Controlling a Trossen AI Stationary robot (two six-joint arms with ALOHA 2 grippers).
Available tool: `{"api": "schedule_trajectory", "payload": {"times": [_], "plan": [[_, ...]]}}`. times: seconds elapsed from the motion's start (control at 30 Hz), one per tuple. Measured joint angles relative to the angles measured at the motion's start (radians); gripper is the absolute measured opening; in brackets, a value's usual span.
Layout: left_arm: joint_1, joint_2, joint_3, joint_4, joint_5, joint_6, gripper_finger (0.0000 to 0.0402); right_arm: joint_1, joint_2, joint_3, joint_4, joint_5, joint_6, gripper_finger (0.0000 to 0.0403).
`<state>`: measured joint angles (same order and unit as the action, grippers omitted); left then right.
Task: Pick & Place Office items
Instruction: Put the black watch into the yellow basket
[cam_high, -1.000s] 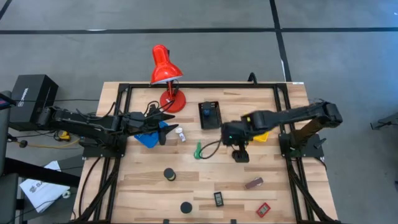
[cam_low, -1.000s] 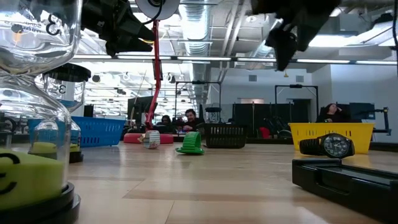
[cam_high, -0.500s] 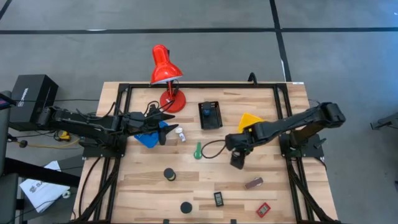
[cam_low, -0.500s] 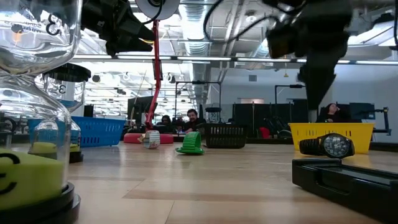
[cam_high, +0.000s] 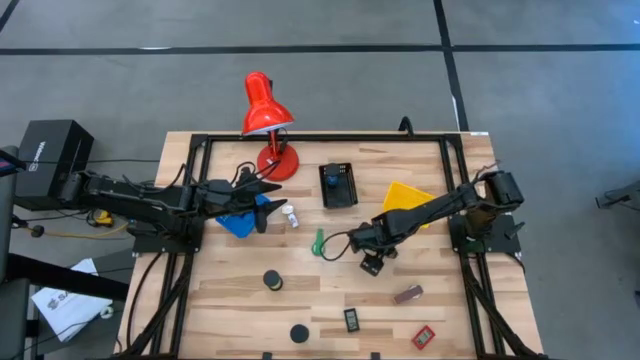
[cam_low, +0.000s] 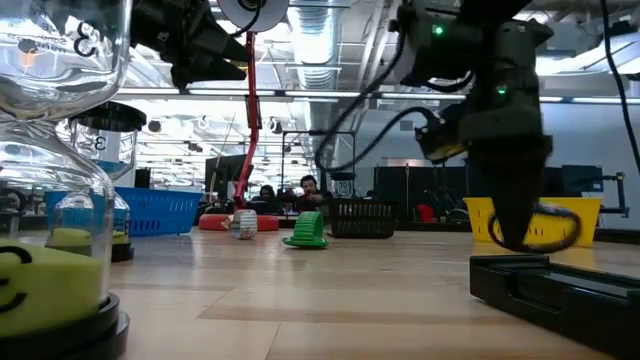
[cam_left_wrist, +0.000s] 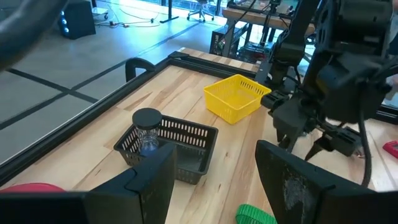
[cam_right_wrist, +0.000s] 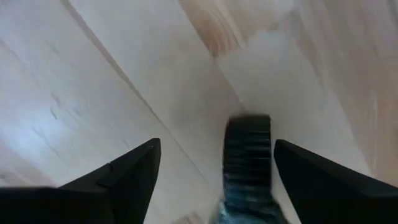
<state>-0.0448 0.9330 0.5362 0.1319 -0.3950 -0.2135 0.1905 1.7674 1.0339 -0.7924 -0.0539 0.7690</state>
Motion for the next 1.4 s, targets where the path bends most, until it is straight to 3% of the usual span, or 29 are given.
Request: {"api": "schedule_trajectory", "payload": {"times": [0.53, 0.93, 1.3, 1.4], "plan": [[0.0, 0.0, 0.0, 0.008, 0.0, 0.0, 0.0214, 0.004, 0.006, 0.012, -0.02, 0.002, -0.021, 0.022], [0.0, 0.0, 0.0, 0.009, 0.0, 0.0, 0.0214, 0.011, 0.006, 0.012, -0.07, 0.001, -0.36, 0.0126], [0.0, 0.0, 0.0, 0.012, 0.0, 0.0, 0.0214, 0.011, 0.006, 0.012, -0.076, -0.002, -0.687, 0.014], [0.0, 0.0, 0.0, 0.012, 0.0, -0.001, 0.0214, 0.01, 0.006, 0.012, -0.095, -0.002, -0.698, 0.0151]]}}
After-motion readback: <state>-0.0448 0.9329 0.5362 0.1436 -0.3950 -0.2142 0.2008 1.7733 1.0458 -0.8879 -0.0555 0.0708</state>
